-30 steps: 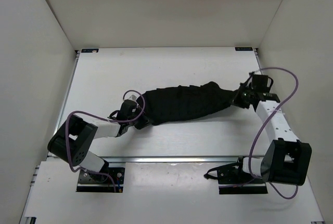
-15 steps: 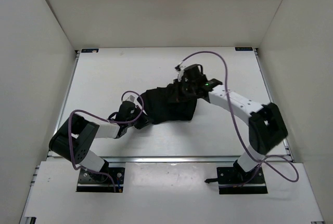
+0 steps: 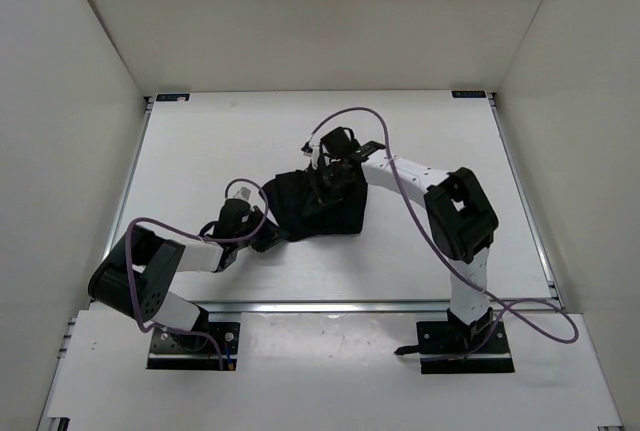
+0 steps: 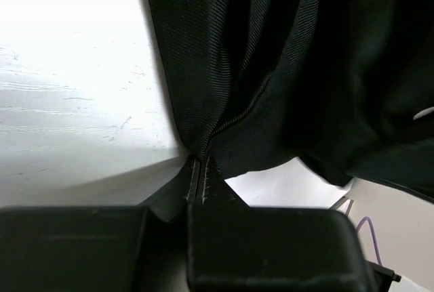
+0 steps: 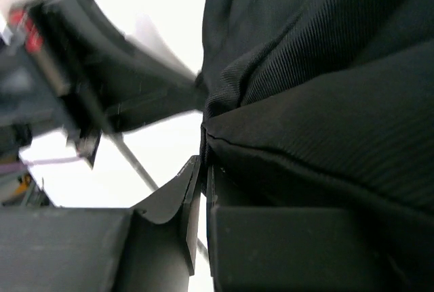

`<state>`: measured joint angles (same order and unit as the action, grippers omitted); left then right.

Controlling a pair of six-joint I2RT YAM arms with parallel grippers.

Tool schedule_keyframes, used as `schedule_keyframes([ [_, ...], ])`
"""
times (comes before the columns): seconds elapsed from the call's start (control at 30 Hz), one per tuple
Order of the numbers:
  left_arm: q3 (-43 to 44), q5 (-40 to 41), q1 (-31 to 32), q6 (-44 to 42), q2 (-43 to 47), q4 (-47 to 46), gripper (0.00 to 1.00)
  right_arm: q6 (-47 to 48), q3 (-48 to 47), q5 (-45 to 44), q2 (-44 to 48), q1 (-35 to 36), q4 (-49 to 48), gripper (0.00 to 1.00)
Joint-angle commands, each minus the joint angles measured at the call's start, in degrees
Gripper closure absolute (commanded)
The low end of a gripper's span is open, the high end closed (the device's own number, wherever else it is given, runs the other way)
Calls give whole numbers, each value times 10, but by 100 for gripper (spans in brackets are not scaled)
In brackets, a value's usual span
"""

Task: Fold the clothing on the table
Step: Fold the skirt

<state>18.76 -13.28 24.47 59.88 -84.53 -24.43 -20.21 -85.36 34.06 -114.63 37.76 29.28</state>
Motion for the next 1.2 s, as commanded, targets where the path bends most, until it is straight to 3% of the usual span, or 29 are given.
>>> schedule_keyframes([
  [0.0, -3, -8, -12, -27, 6, 46, 100, 71, -28, 42, 67, -43, 113, 100],
  [0.17, 19, -19, -22, -51, 9, 82, 100, 126, 13, -44, 193, -166, 262, 100],
  [0.2, 22, -28, -27, -56, 15, 88, 100, 131, 54, -49, 218, -231, 290, 100],
  [0.23, 25, -29, -23, -53, 19, 90, 100, 132, 76, -39, 229, -253, 293, 100],
  [0.37, 42, -27, -18, -58, 23, 105, 100, 112, 214, 34, 278, -373, 251, 100],
  [0.6, 51, -47, -24, -66, 31, 119, 100, 17, 435, 184, 377, -488, 112, 100],
  [0.73, 51, -52, -28, -76, 30, 125, 100, 3, 457, 189, 373, -539, 97, 100],
  [0.87, 47, -54, -32, -85, 31, 132, 100, 29, 351, 112, 305, -560, 144, 99],
  [0.97, 40, -58, -36, -85, 33, 126, 100, 50, 164, 5, 211, -513, 226, 100],
  [1.03, 40, -56, -36, -86, 38, 126, 100, 53, -37, -66, 143, -419, 308, 100],
  [1.07, 39, -59, -37, -87, 42, 127, 100, 52, -88, -106, 102, -390, 327, 100],
  [1.13, 37, -58, -39, -81, 44, 121, 100, 46, -261, -157, 37, -267, 386, 100],
  [1.17, 37, -61, -43, -84, 44, 123, 100, 43, -290, -185, 13, -210, 387, 100],
])
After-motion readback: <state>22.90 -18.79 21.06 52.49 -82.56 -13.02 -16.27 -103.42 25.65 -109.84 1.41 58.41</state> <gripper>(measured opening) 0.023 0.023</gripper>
